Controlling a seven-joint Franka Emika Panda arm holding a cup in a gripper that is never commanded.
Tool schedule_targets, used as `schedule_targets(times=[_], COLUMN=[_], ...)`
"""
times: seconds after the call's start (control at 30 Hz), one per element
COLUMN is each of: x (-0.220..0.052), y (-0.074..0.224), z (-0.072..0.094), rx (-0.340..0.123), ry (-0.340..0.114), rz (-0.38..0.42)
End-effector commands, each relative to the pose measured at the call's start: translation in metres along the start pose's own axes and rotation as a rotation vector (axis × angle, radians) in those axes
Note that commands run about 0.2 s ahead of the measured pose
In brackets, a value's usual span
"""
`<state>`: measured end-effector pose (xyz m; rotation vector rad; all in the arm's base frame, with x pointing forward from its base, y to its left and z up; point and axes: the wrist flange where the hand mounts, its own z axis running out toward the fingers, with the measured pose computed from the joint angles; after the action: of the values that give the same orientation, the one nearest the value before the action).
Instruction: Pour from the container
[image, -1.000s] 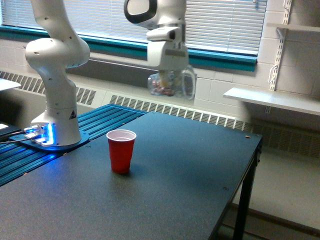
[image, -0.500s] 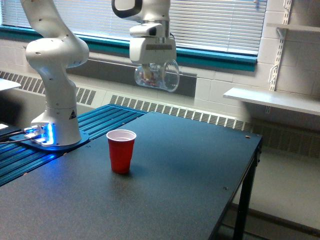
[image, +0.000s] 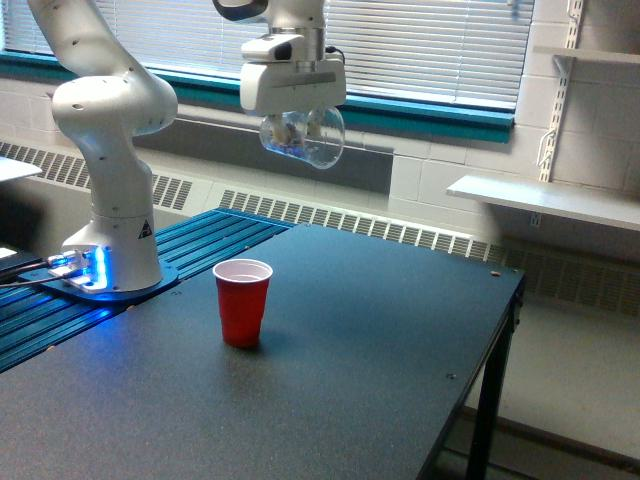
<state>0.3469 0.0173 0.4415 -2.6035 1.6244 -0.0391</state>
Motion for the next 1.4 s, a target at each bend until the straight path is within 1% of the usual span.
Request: schedule_targets(times=[0.03,0.1,0.17,0.23,0.3,0.37,0.43,0.47,0.63,0.8,0.93,1.17,1.4], x=[-0.009,-0.010,-0.013,-0.014,-0.014,-0.014,-0.014,-0.013,-0.007,-0.001,0.008,0.021,0.025], y=[0.012,0.013,0.019,0.023,0.031,0.037,0.045,0.048,0.057,0.064,0.069,0.075,0.078], z=[0.004,0.003,0.008,0.009,0.016,0.018,0.024,0.026,0.032,0.039,0.040,0.042,0.047], rx=[-0.036,-0.024,-0.050,-0.042,-0.069,-0.070,-0.102,-0.110,-0.128,-0.148,-0.149,-0.125,-0.117], ry=[-0.033,-0.041,-0.042,-0.047,-0.053,-0.071,-0.084,-0.089,-0.121,-0.149,-0.173,-0.209,-0.219], rz=[0.111,0.134,0.147,0.166,0.177,0.184,0.205,0.215,0.280,0.314,0.348,0.405,0.427])
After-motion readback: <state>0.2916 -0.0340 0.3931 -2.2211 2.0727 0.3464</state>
